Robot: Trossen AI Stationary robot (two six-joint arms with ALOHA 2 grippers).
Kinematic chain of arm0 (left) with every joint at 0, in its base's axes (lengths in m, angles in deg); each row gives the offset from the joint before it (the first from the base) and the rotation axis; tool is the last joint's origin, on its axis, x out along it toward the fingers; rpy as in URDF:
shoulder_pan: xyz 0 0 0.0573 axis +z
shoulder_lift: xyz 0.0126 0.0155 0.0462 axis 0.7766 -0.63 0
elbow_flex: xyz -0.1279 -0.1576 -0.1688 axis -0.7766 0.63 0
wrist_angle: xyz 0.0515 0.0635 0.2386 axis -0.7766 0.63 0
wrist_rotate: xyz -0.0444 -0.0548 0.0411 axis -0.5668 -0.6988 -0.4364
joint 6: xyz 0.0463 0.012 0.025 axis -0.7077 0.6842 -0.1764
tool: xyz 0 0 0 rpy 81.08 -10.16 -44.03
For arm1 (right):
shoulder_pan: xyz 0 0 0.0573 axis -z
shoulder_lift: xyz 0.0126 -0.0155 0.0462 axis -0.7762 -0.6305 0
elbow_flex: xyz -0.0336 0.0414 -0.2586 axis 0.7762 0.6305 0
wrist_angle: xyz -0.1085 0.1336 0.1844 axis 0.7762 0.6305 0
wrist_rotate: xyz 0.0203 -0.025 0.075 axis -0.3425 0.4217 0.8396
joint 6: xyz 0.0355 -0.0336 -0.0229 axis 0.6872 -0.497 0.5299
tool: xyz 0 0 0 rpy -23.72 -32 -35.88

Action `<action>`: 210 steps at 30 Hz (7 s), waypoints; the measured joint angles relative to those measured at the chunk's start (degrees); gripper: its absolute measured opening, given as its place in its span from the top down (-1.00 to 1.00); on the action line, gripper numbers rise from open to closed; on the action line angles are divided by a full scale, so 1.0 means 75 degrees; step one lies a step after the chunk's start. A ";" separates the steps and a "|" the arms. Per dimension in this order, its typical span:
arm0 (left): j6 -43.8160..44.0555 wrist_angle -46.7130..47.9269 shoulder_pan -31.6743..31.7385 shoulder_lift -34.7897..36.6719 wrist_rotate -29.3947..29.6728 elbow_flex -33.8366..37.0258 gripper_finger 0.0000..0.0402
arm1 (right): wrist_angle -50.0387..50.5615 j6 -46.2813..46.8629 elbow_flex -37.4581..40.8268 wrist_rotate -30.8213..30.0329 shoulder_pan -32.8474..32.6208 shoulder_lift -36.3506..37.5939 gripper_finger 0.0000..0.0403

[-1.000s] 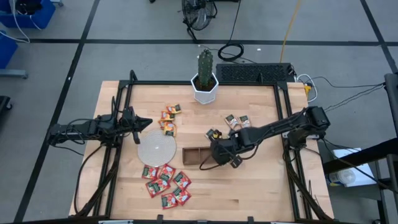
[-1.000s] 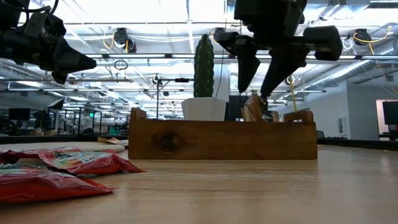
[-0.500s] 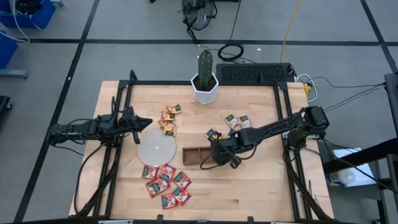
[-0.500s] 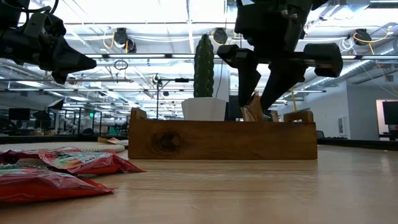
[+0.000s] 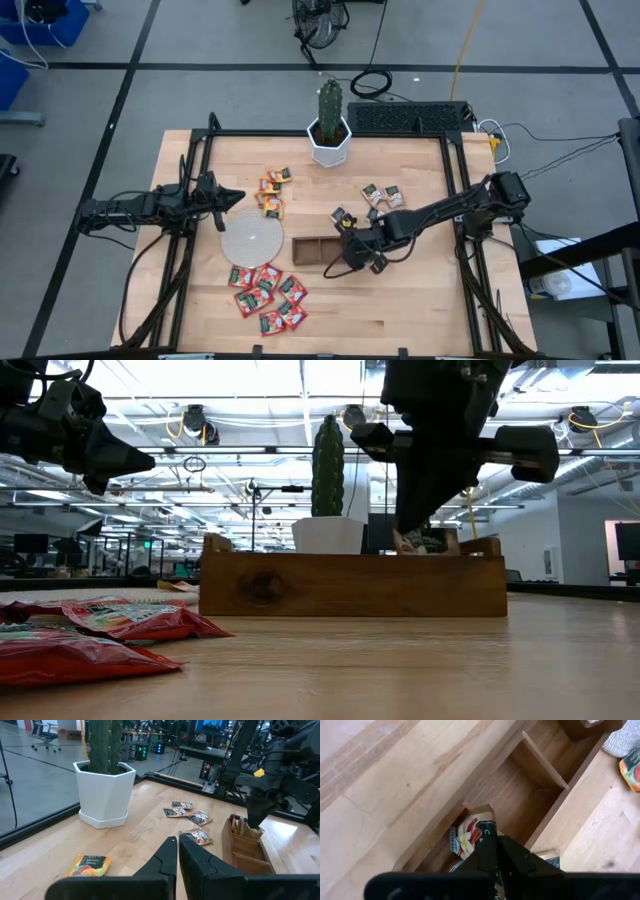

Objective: Pick & Place Tea
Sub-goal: Put the brown tea bag into the right section of the wooden organizer

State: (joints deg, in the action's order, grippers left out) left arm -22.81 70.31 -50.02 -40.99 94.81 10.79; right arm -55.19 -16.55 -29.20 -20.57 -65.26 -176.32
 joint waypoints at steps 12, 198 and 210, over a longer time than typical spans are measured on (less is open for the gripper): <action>0.0000 0.0000 0.0000 -0.0003 0.0000 0.0000 0.89 | -0.0384 0.0271 0.0000 -0.0795 -0.0004 0.0000 1.00; 0.0000 0.0003 0.0000 0.0000 0.0000 0.0002 0.89 | 0.2661 0.7014 0.0414 -0.2134 0.0538 0.2105 0.66; 0.0000 0.0001 0.0000 0.0000 0.0000 0.0001 0.89 | 0.2093 0.7368 0.2250 -0.0990 0.3617 0.2569 -0.47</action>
State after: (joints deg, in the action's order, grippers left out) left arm -22.81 70.32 -50.02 -40.99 94.81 10.79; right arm -39.49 38.71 -12.33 -27.99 -38.13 -157.05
